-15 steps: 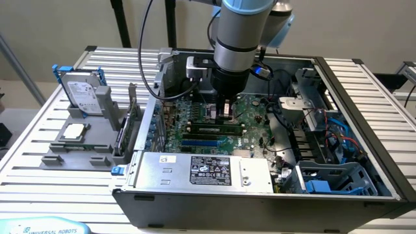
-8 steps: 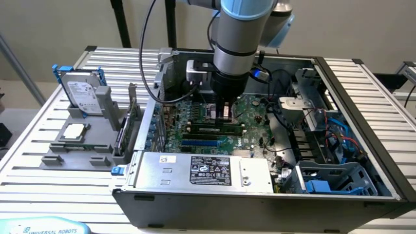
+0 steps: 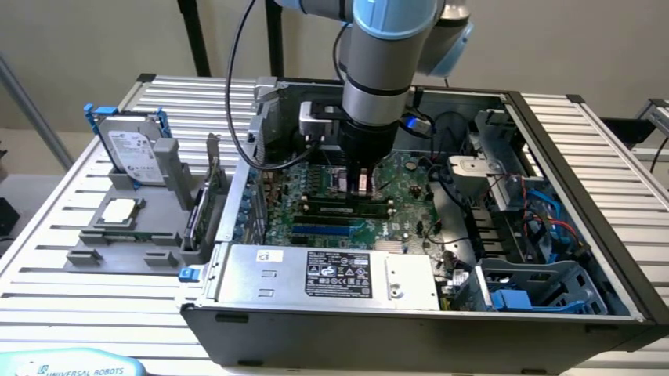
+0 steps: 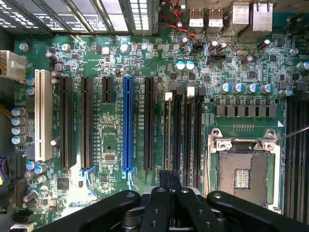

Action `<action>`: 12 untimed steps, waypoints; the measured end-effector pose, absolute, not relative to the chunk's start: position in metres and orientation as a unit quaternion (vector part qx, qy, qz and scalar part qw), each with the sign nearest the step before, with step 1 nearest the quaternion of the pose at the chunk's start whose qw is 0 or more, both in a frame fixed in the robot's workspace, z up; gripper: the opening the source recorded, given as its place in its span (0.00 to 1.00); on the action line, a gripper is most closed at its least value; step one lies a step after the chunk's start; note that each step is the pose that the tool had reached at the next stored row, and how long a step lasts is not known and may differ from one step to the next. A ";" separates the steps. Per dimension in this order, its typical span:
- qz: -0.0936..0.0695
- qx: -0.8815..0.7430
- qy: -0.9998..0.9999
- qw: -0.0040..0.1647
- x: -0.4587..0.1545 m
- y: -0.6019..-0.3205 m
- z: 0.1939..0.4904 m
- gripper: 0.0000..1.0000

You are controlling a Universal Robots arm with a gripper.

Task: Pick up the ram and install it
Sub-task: 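Press down the ram until it locks into place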

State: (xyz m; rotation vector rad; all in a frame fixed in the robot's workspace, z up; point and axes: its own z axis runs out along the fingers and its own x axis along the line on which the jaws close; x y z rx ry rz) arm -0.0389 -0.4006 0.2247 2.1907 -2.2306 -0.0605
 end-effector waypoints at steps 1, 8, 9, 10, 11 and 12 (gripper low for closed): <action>-0.020 0.701 -0.713 0.007 -0.039 -0.400 0.227 0.11; -0.020 0.701 -0.713 0.007 -0.039 -0.400 0.251 0.11; -0.020 0.701 -0.713 0.007 -0.039 -0.400 0.252 0.11; -0.020 0.701 -0.713 0.007 -0.039 -0.400 0.252 0.11; -0.020 0.701 -0.713 0.007 -0.039 -0.400 0.252 0.11; -0.020 0.701 -0.713 0.007 -0.039 -0.400 0.252 0.11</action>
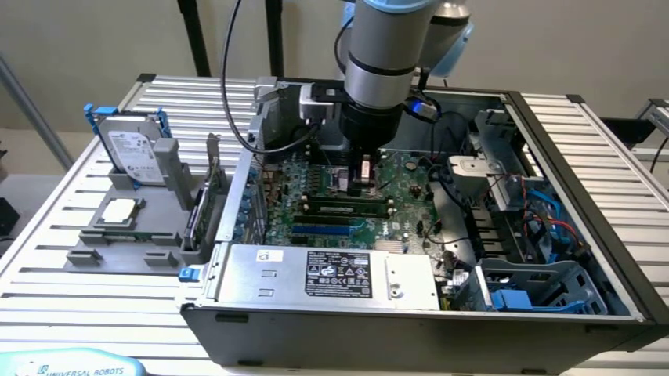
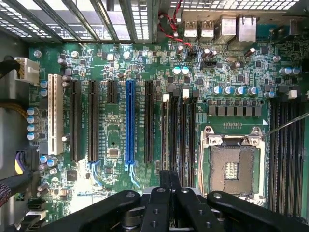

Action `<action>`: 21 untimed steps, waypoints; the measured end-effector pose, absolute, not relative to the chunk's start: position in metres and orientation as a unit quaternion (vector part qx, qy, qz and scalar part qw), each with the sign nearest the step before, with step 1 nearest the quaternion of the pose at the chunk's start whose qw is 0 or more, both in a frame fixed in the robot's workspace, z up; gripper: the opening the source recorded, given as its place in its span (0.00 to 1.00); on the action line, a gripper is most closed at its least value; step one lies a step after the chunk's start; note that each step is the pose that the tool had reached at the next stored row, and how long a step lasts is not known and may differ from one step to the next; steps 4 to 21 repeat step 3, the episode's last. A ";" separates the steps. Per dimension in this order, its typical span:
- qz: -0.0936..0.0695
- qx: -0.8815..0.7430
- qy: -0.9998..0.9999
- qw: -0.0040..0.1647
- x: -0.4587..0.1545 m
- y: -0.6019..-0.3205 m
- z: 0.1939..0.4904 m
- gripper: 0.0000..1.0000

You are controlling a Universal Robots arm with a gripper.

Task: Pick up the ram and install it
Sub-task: 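Press down the ram until it locks into place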

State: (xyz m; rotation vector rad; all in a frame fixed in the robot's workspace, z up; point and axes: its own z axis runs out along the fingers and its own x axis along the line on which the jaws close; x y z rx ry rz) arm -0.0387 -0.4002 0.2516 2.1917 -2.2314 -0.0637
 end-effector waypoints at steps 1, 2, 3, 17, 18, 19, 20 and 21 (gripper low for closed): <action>-0.020 0.701 -0.713 0.007 -0.039 -0.400 0.252 0.11; -0.020 0.701 -0.713 0.007 -0.039 -0.400 0.252 0.11; -0.020 0.701 -0.713 0.007 -0.039 -0.400 0.252 0.11; -0.020 0.701 -0.713 0.007 -0.039 -0.400 0.252 0.11; -0.020 0.701 -0.713 0.007 -0.039 -0.400 0.252 0.11; -0.020 0.701 -0.713 0.007 -0.039 -0.400 0.252 0.11; -0.020 0.701 -0.713 0.007 -0.039 -0.400 0.252 0.11; -0.020 0.701 -0.713 0.007 -0.039 -0.400 0.252 0.11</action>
